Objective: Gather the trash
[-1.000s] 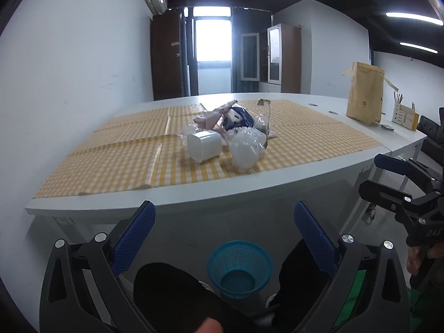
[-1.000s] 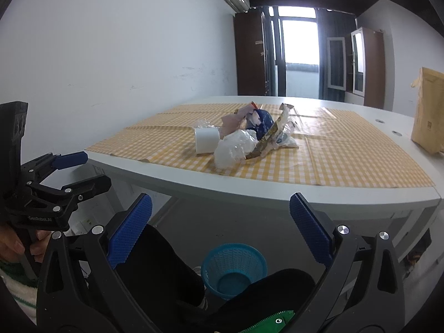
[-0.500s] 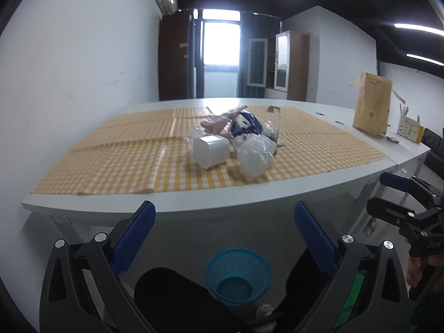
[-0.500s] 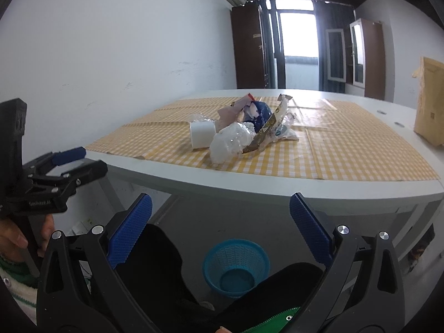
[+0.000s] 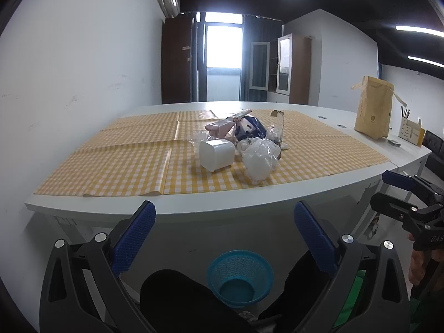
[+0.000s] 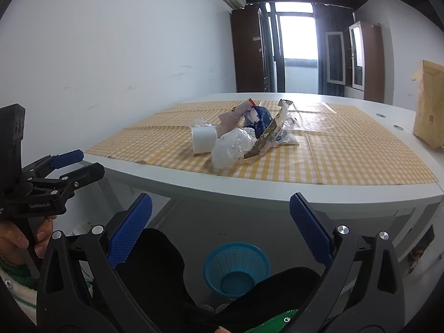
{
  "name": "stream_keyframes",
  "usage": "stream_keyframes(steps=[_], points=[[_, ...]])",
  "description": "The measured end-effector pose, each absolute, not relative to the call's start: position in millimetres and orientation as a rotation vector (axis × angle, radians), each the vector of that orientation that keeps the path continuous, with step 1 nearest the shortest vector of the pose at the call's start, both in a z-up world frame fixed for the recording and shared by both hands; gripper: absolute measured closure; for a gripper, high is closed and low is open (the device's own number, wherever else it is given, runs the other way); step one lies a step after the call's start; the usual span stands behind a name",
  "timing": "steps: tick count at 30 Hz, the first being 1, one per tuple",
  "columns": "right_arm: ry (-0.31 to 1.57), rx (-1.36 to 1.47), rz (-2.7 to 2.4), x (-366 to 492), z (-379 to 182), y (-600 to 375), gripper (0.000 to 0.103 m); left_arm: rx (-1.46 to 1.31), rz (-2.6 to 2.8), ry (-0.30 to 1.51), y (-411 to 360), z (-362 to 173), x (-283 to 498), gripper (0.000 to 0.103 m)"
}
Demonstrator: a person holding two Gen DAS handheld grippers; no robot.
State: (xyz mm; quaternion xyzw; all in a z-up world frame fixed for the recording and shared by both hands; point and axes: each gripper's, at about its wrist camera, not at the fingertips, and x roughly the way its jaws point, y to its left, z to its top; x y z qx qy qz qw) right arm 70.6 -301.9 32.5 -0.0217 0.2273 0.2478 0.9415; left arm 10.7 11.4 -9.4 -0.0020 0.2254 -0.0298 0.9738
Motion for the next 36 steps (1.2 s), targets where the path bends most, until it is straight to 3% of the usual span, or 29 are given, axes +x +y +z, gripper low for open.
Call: stream_keyframes(steps=[13,27,36], points=[[0.465,-0.031,0.503,91.0,29.9,-307.1,0.009,-0.035,-0.097,0.445,17.4,-8.5,21.7,0.006],[0.531,-0.035,0.587,179.1,11.4,-262.9,0.009,-0.124,-0.11,0.514,48.5,-20.7,123.1,0.006],[0.623,-0.046,0.583,235.6,-14.6,-231.8,0.018,-0.138,-0.121,0.586,52.7,-40.1,177.6,0.01]])
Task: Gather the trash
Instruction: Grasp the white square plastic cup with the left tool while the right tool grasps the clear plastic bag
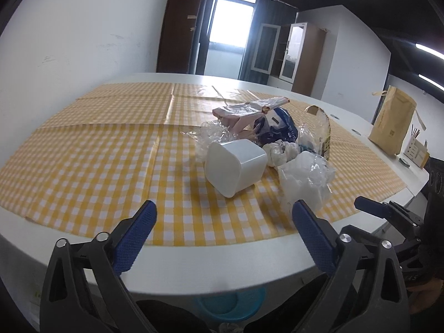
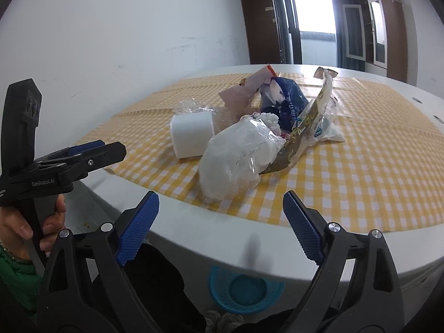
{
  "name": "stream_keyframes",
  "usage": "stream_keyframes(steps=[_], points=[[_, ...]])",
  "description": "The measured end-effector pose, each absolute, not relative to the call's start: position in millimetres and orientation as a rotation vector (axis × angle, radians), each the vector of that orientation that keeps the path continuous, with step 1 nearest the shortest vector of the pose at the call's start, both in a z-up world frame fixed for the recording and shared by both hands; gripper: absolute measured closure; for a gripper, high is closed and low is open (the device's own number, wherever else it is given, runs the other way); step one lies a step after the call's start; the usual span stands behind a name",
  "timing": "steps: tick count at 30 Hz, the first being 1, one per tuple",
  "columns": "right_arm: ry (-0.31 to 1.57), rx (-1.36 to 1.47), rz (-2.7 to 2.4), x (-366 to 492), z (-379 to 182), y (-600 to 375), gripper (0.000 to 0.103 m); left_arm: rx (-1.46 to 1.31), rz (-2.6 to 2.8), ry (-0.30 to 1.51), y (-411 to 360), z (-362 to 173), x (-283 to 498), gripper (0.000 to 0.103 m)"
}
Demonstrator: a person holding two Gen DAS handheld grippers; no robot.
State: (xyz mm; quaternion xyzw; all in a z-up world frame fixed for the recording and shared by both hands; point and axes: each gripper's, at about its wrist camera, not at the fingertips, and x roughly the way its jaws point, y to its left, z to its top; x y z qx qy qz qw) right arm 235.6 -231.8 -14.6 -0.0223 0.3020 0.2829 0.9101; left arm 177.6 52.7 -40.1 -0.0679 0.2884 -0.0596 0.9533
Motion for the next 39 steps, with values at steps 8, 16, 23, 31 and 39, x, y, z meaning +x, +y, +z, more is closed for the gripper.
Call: stream_keyframes(steps=[8,16,23,31,39], points=[[0.703,-0.007,0.565,272.4,-29.3,-227.6,0.044,-0.125,-0.195,0.656,39.6,-47.5,232.6,0.02],[0.731,0.003,0.599,274.7,-27.9,-223.8,0.083,-0.154,-0.31,0.707,28.3,-63.6,268.2,0.091],[0.671,0.0,0.595,254.5,-20.0,-230.3,0.09,-0.144,-0.343,0.606,23.9,-53.9,231.4,0.1],[0.593,0.016,0.611,221.1,-5.6,-245.1,0.09,-0.178,-0.326,0.537,27.4,-33.7,183.4,0.1],[0.529,-0.001,0.568,183.0,11.8,-272.9,0.09,-0.169,-0.33,0.526,22.7,-22.2,143.0,0.1]])
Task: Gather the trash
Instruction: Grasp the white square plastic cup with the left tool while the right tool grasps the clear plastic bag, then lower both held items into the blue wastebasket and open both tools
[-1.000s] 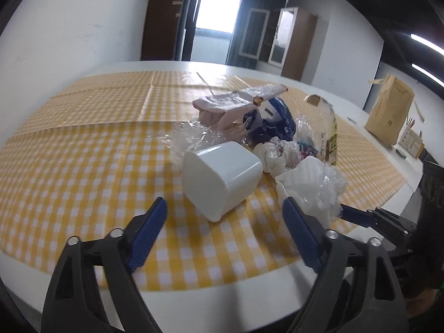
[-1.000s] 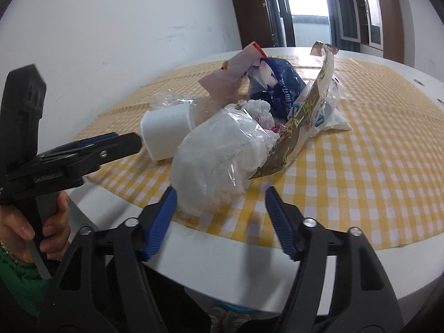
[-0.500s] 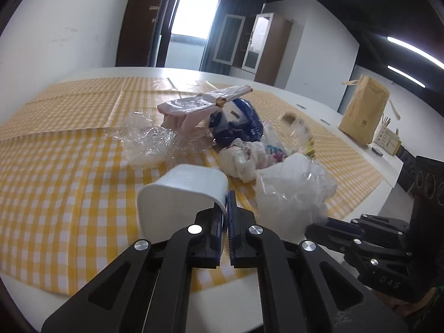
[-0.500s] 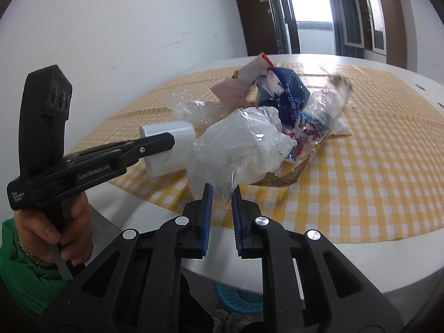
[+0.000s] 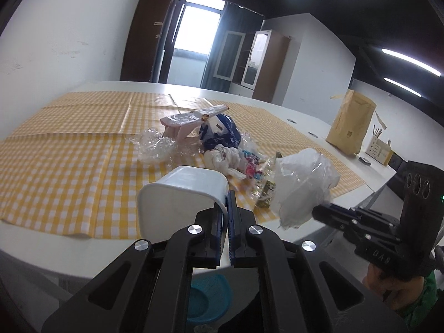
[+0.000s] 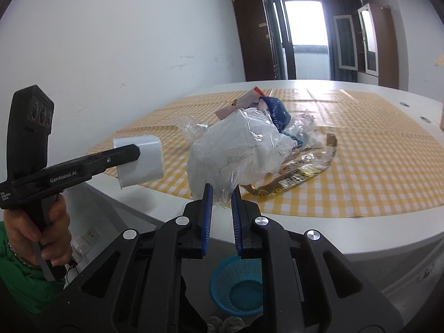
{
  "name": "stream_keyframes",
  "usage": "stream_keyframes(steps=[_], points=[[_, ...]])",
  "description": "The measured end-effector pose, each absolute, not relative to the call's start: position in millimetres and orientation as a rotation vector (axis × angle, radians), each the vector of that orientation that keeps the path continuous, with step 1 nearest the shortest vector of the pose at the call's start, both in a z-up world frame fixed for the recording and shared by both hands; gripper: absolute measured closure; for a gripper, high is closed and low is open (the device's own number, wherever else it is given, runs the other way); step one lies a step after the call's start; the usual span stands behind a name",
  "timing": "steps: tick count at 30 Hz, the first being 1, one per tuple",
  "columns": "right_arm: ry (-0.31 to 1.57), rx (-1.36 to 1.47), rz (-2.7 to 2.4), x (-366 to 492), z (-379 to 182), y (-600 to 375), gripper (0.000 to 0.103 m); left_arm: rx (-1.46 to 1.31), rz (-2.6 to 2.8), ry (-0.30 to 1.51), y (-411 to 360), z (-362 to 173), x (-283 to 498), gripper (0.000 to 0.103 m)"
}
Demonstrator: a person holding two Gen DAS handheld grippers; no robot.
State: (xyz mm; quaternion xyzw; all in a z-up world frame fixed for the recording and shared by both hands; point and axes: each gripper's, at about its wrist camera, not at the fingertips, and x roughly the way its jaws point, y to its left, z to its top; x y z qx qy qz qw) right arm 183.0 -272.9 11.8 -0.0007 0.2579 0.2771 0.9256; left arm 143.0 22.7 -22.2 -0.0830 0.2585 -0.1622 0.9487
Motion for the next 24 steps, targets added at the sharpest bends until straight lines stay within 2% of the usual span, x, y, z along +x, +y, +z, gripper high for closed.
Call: stream_keyframes(steps=[11,18,24], points=[[0.517,-0.023,0.585,116.5,29.0,-298.8,0.091,-0.12,-0.403,0.499,11.7,-4.6,66.3,0.1],[0.572,-0.062,0.59,79.6,9.8,-302.7,0.091,-0.088,-0.416,0.541,7.3,-23.0,27.0,0.1],[0.664,-0.114,0.602,72.3,-24.4,-291.7,0.091,-0.072,-0.435,0.636,-0.9,-58.8,26.5,0.1]])
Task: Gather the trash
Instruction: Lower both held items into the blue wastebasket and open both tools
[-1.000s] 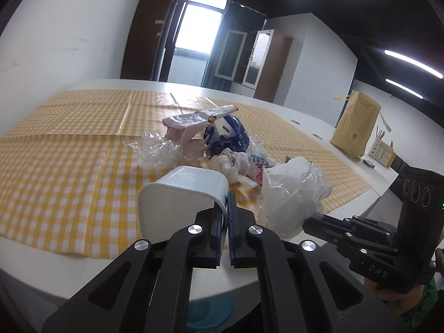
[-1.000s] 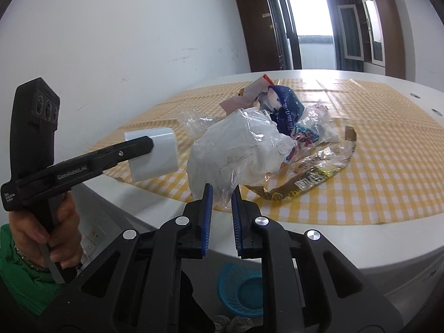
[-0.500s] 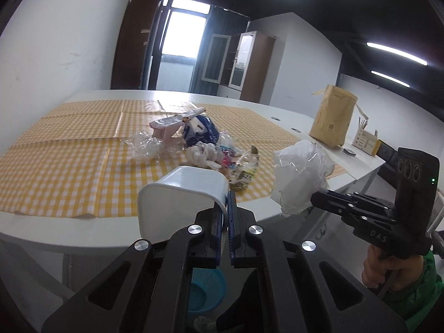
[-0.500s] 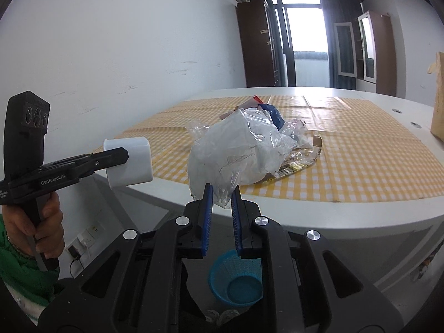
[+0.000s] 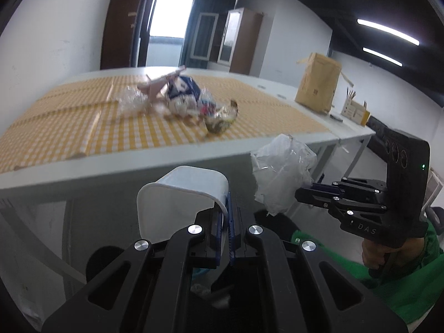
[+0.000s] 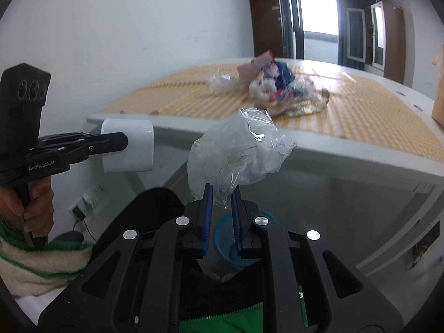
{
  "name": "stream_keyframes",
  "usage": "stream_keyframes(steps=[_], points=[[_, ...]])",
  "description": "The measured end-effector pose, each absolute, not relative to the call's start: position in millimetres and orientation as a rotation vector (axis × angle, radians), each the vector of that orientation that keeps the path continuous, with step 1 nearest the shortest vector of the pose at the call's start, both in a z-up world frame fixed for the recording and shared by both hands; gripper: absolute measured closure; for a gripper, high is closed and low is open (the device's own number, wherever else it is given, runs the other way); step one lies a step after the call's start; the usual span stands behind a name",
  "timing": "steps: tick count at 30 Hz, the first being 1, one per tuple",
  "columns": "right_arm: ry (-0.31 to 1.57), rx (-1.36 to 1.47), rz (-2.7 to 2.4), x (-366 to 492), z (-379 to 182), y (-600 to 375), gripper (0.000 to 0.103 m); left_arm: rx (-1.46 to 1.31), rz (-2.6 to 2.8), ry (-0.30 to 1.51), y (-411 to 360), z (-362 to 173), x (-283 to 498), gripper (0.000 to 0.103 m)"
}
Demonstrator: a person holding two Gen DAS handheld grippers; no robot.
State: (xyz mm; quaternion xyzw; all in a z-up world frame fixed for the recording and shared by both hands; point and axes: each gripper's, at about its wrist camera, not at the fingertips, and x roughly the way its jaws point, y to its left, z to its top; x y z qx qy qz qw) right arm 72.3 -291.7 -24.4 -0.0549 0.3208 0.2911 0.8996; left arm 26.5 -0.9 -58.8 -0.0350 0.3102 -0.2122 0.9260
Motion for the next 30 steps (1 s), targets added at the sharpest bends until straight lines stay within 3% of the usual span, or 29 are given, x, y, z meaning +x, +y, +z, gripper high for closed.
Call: stream_keyframes(steps=[30], points=[[1.174,-0.005,0.498,195.4,-221.0,-247.4,0.091,-0.222,-0.345,1.046,0.3,-247.9,143.0,0.1]])
